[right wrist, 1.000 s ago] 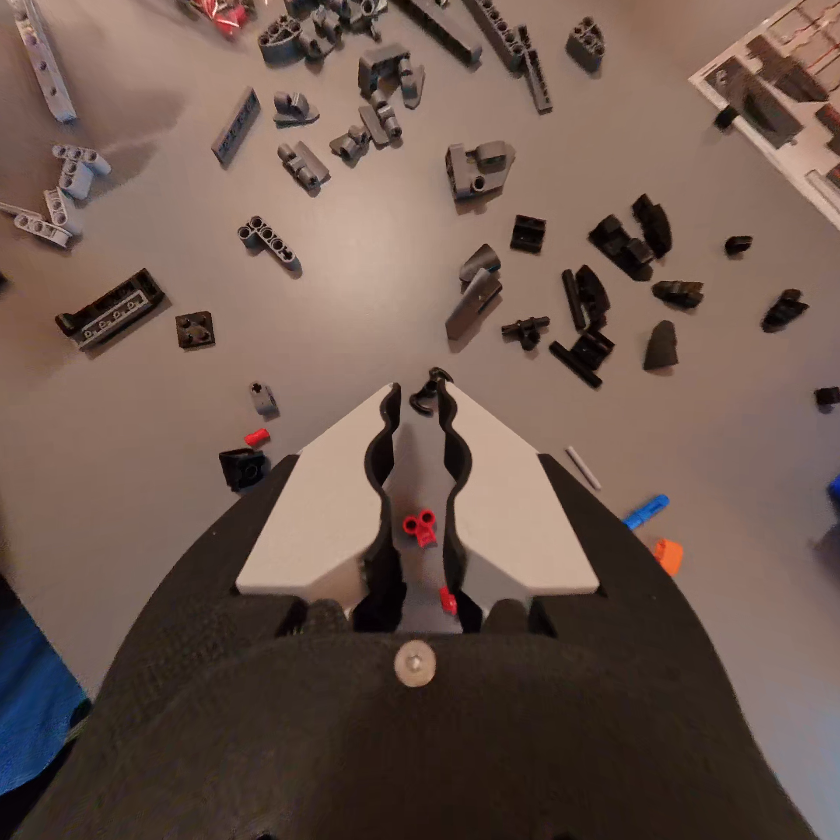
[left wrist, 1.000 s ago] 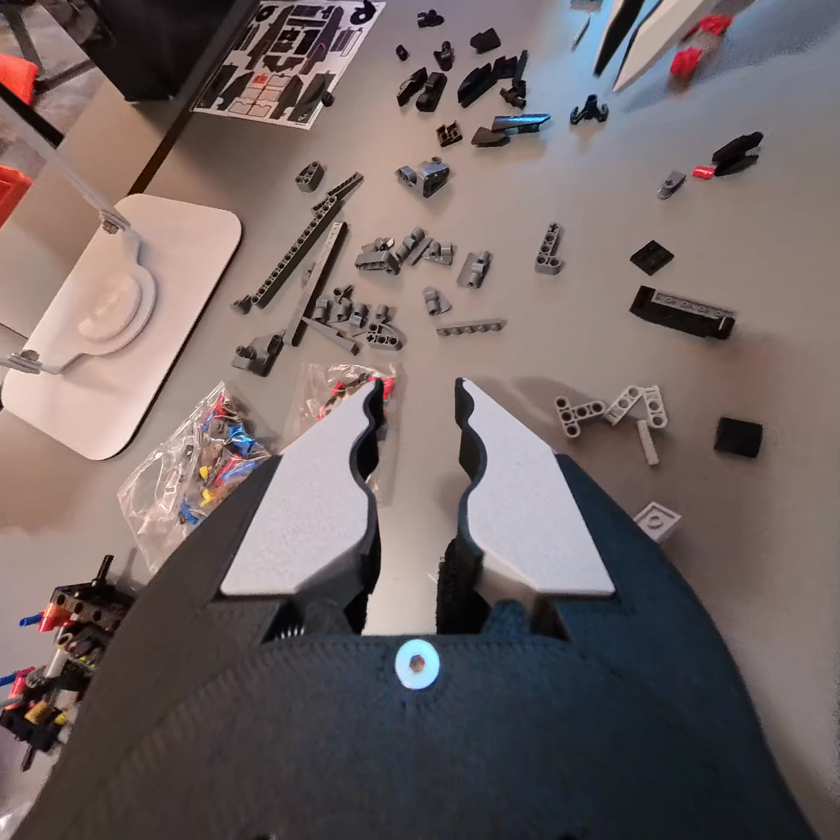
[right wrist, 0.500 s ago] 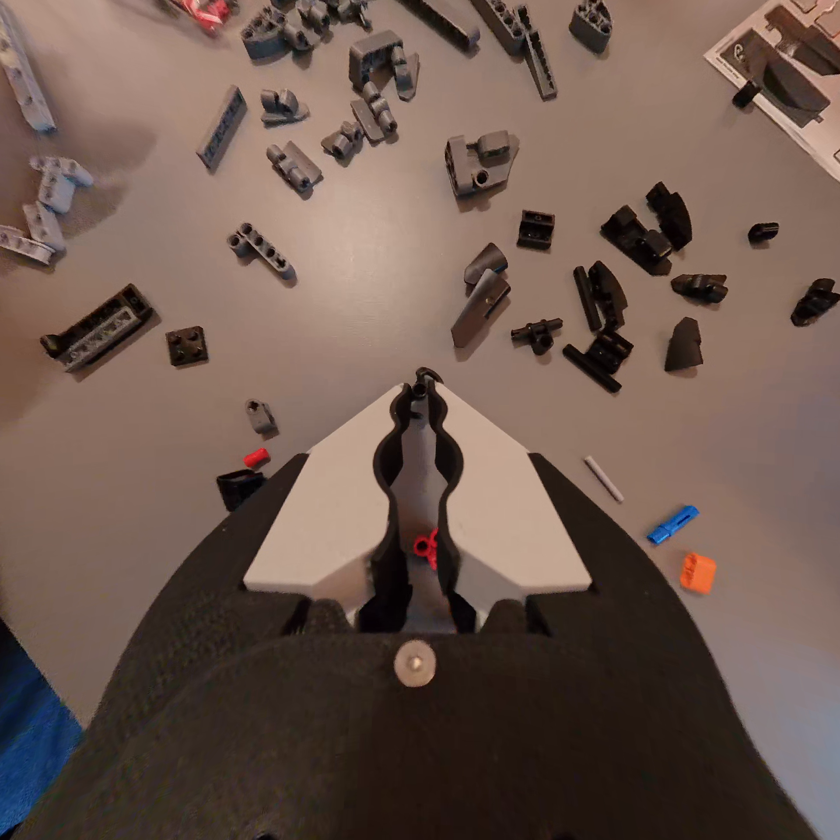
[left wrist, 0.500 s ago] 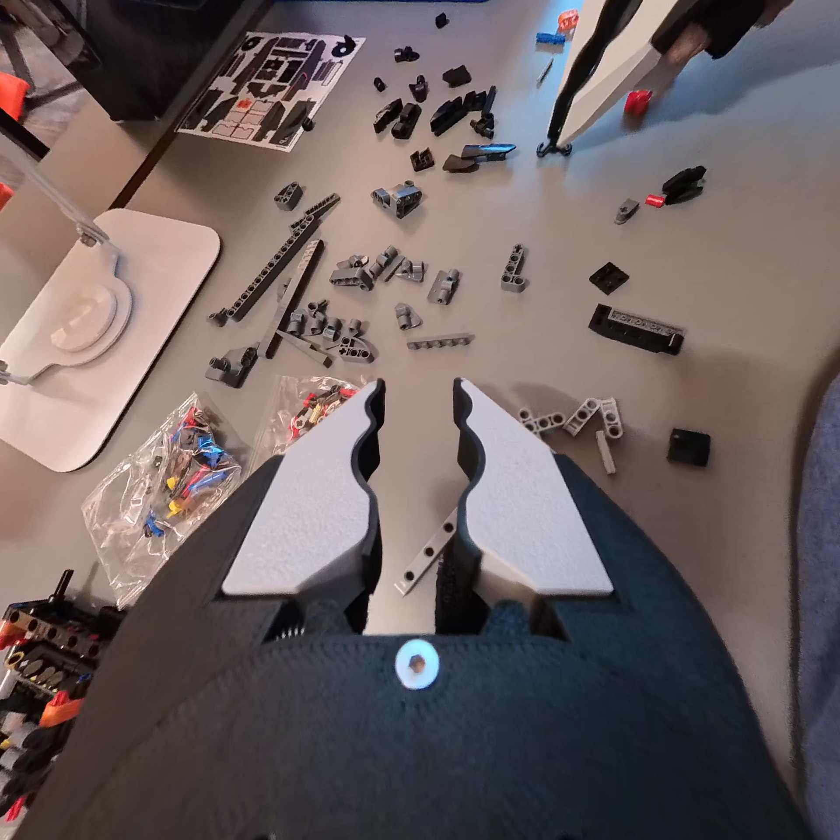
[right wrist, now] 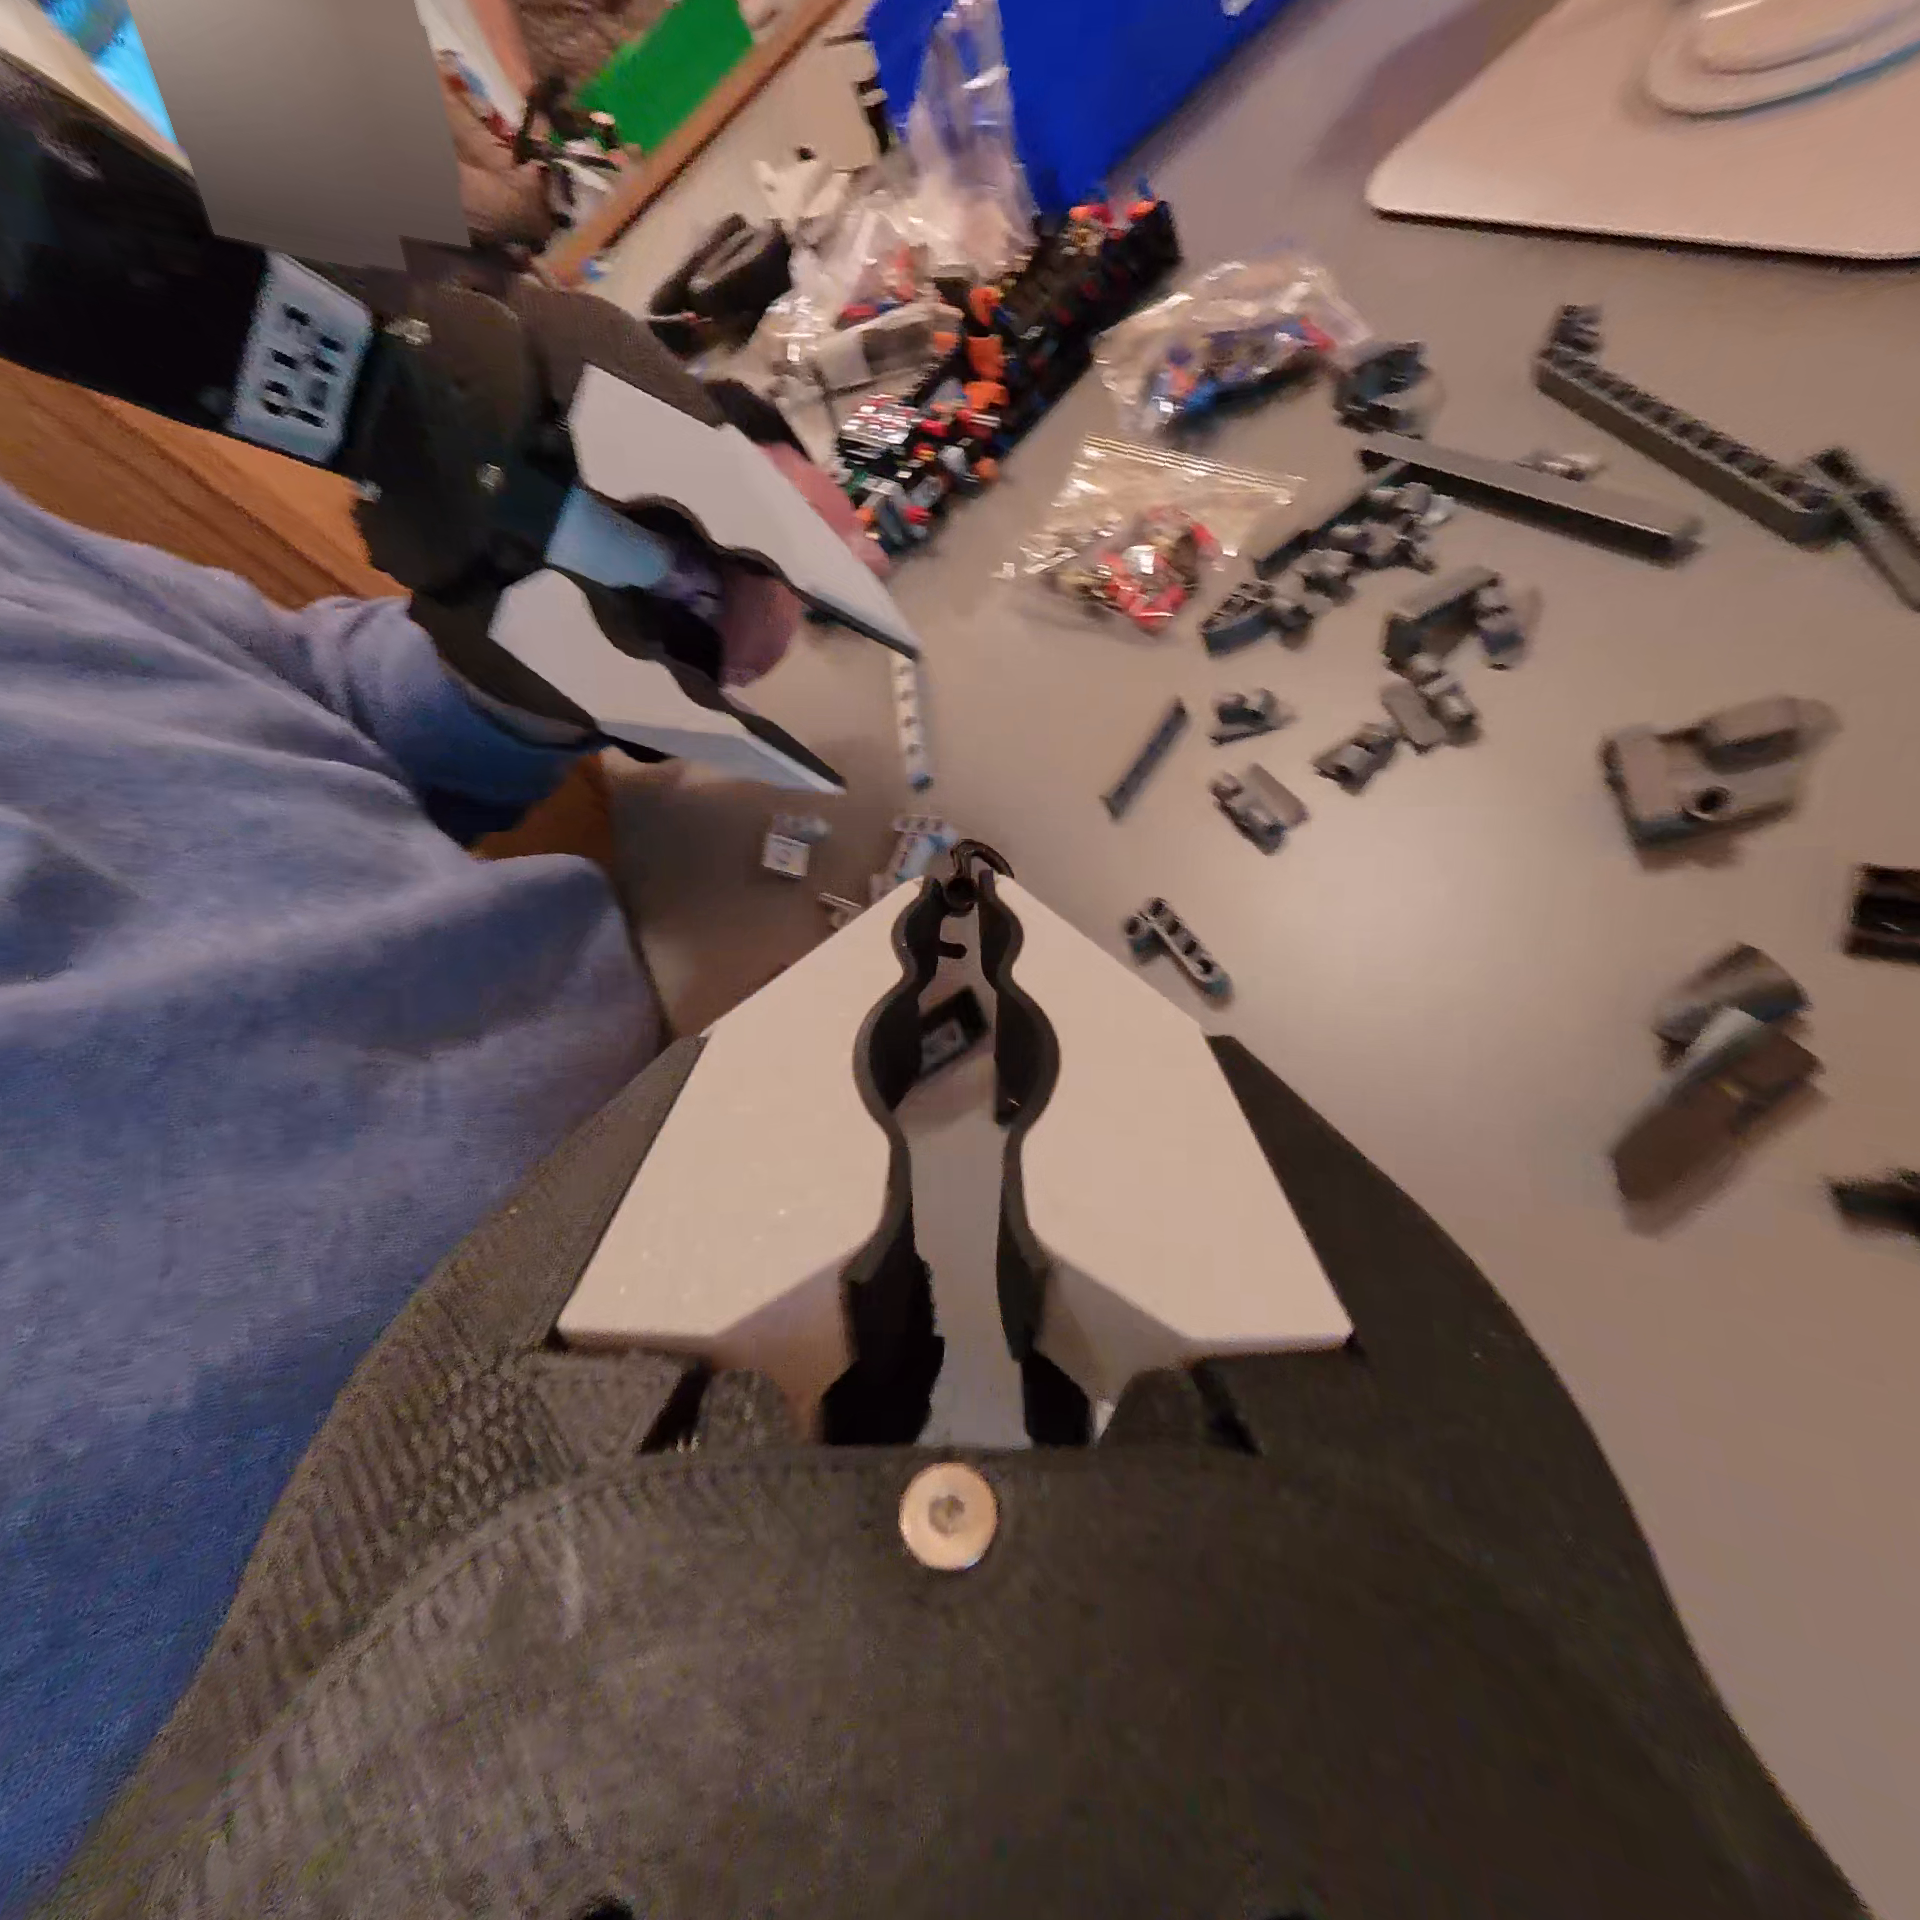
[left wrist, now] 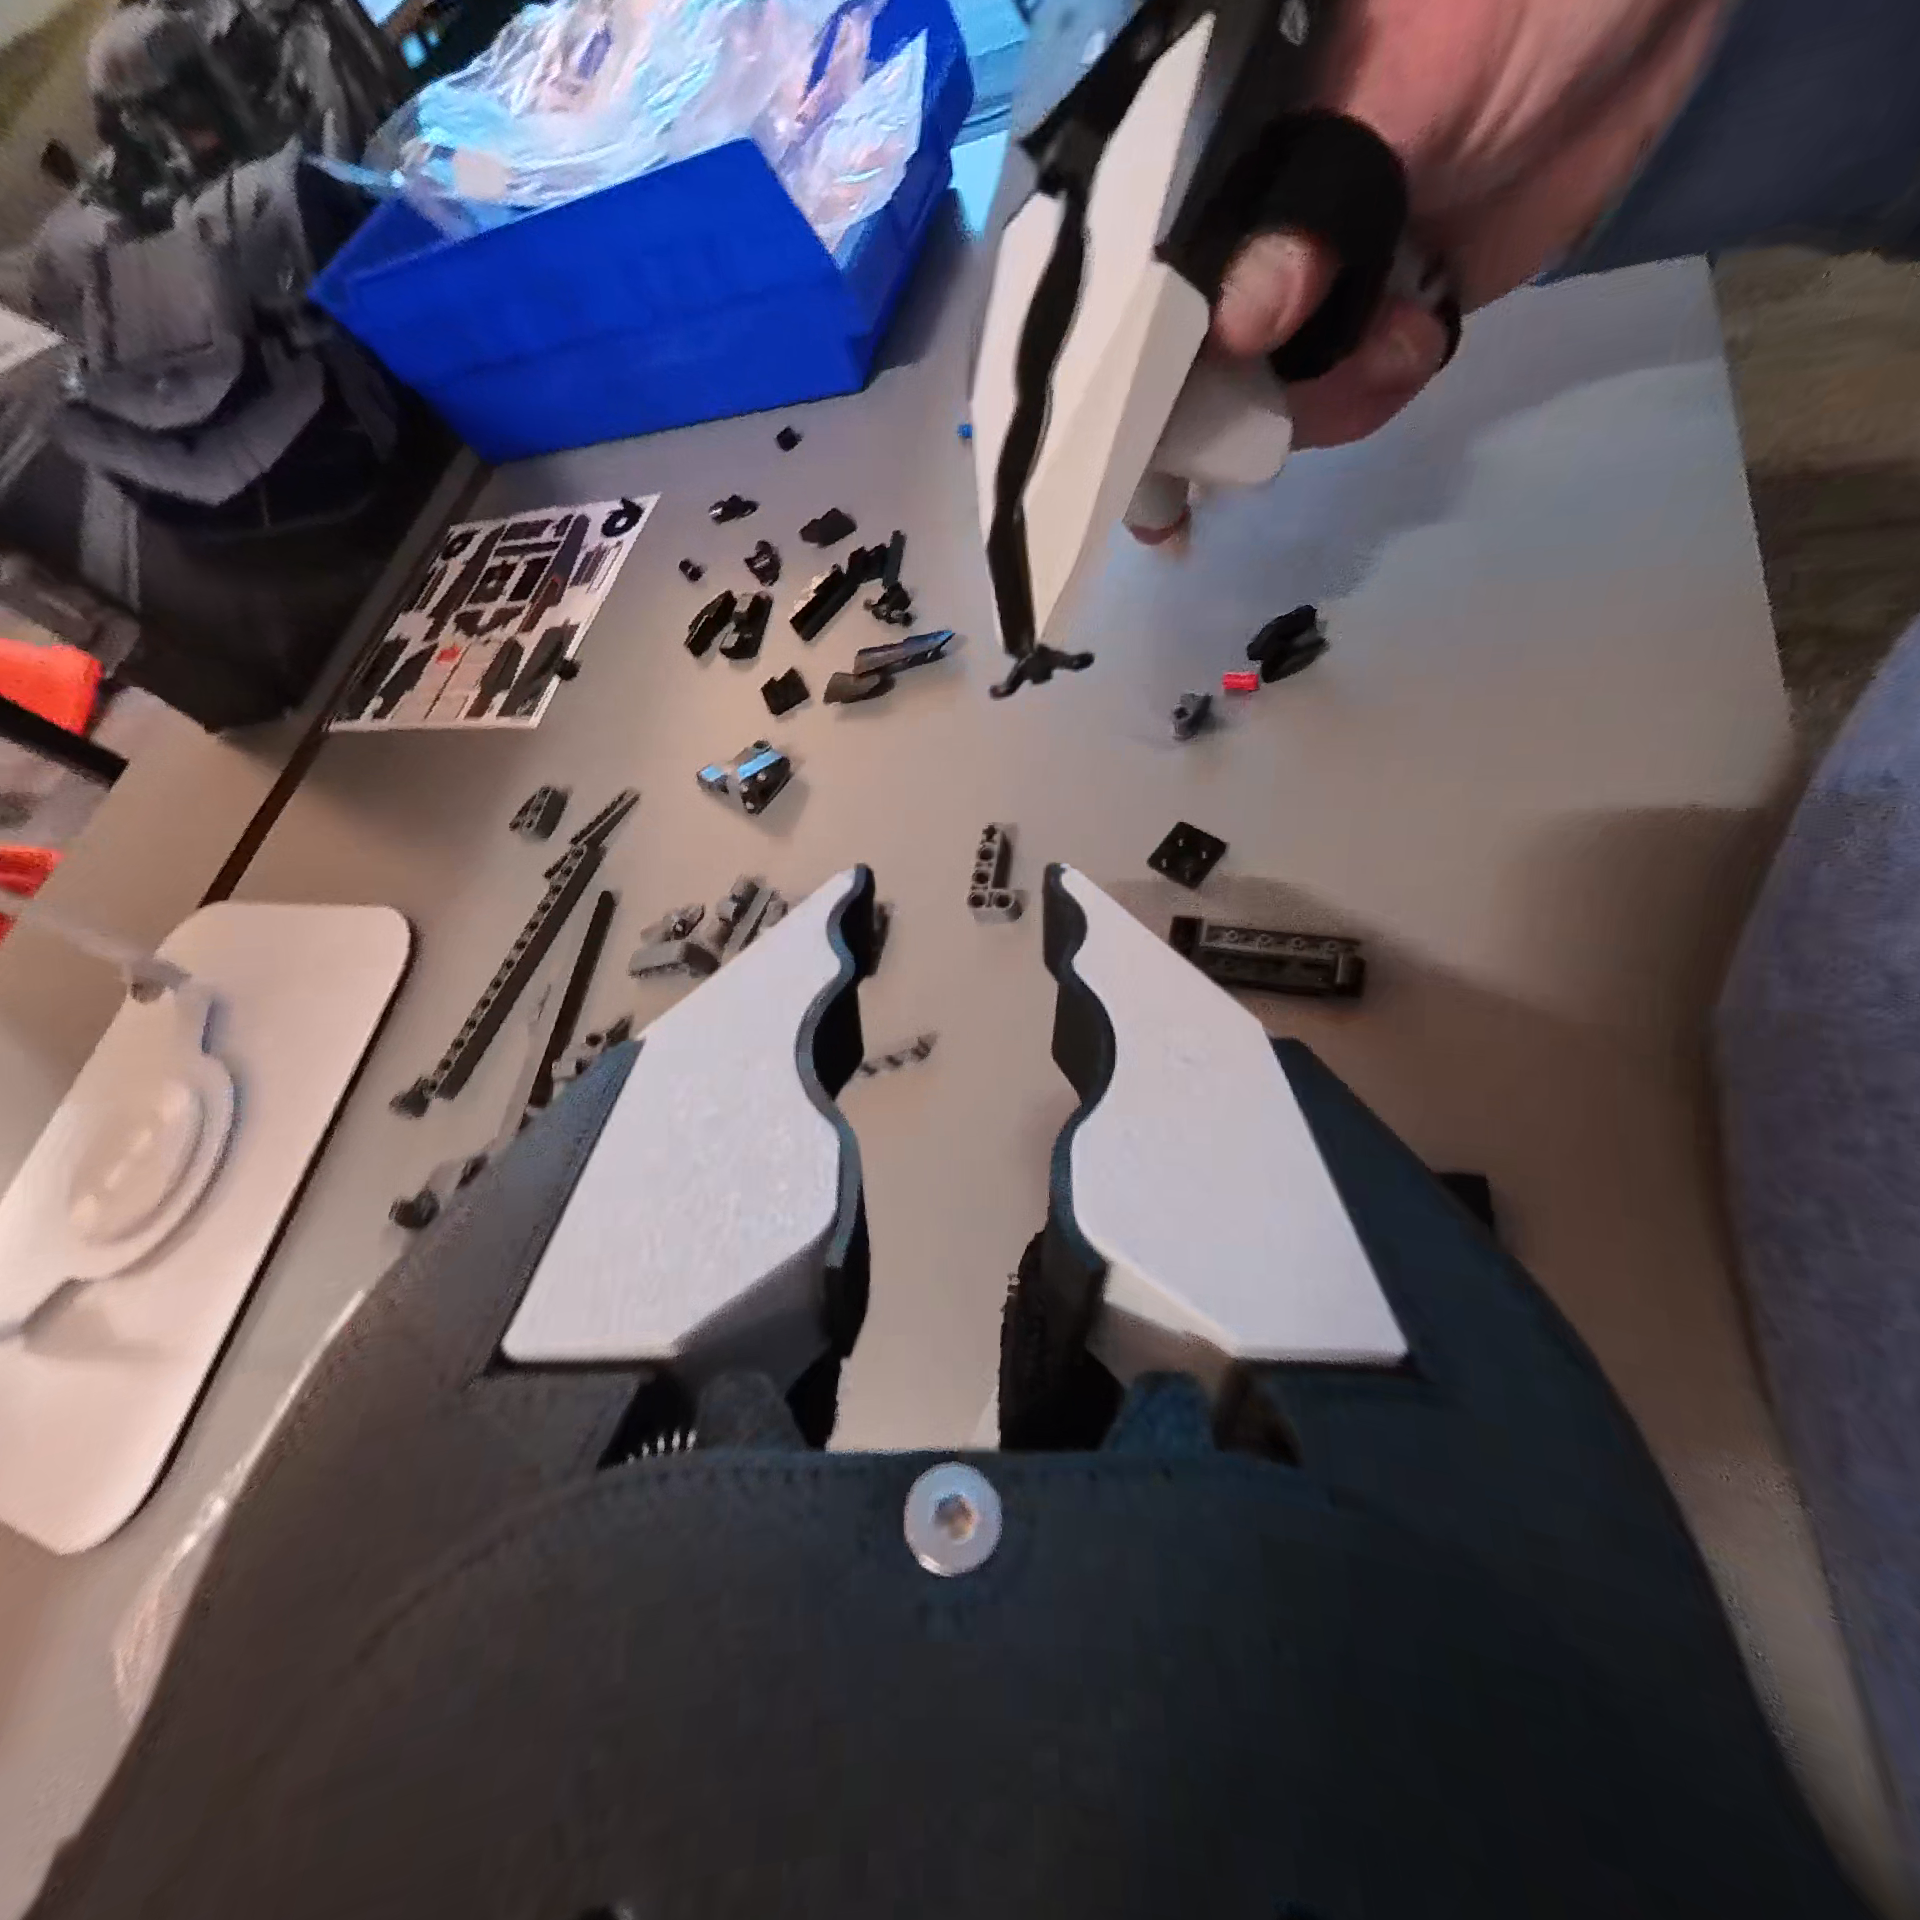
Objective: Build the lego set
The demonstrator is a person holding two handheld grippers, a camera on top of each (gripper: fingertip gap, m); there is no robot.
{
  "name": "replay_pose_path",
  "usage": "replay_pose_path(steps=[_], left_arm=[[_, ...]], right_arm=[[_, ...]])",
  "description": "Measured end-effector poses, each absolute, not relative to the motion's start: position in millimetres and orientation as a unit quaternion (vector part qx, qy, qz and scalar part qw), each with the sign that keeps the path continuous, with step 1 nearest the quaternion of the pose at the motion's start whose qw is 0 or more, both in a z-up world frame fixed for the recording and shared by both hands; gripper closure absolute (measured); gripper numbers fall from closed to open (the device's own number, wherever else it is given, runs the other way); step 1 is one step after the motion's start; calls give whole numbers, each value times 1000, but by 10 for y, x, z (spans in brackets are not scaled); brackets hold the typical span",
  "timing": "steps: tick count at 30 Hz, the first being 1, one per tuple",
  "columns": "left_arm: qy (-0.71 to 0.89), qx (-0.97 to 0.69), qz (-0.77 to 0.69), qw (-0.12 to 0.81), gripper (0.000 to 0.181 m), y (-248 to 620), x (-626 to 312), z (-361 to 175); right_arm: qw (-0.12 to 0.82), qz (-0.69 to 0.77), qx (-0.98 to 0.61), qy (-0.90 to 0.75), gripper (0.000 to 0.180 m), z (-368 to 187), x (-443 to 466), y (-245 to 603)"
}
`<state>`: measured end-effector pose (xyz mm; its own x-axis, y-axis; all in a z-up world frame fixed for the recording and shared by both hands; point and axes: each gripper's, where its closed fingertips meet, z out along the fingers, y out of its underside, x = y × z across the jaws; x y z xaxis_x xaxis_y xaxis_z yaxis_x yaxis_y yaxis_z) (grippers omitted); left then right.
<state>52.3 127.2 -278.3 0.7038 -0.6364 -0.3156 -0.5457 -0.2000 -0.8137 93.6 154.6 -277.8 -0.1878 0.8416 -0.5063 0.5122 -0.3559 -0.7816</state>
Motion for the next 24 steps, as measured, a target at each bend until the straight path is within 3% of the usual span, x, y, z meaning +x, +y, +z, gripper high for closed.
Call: replay_pose_path(steps=[17,24], left_arm=[[476,-707,-16,522,153,1227,794,-2748],[489,-694,-1,529,171,1191,815,-2716]], right_arm=[[69,593,-570,-565,176,-2657,801,1188],[58,598,-565,-566,176,-2619,747,1140]])
